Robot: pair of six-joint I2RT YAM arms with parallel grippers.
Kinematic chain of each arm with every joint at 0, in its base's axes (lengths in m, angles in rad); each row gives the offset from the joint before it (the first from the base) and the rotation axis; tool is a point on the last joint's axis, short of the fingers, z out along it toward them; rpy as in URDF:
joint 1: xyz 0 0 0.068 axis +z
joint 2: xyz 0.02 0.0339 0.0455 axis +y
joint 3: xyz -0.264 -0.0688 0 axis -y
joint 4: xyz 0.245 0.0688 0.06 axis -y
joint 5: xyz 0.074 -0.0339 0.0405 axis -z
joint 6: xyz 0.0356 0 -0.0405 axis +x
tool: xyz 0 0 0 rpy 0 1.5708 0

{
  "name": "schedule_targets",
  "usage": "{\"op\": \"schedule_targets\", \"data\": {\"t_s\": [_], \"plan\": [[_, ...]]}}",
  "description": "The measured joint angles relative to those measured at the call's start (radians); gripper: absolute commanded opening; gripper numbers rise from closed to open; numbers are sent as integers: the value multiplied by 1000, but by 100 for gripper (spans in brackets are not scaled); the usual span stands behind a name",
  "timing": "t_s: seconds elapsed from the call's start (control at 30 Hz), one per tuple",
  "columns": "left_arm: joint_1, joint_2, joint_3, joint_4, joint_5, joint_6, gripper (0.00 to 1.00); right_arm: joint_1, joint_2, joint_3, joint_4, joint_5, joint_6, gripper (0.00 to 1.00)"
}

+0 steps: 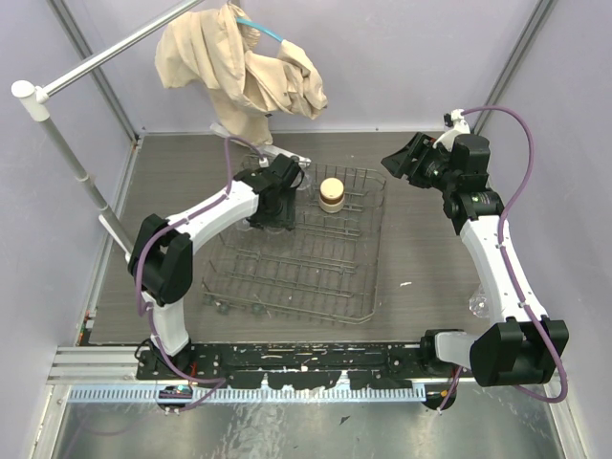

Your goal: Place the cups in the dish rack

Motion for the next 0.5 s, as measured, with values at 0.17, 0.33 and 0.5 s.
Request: {"op": "schedule_targets", "data": {"t_s": [0.17, 0.33, 0.5], "plan": [[-6, 0, 1, -32, 2, -7, 91, 0, 0, 0, 0, 0, 0, 66], [-14, 0, 7, -68, 2, -9, 95, 1, 0, 0, 0, 5, 0, 70], [-14, 0, 25, -82, -2, -8, 96, 3, 0, 0, -23, 43, -6, 74]]}}
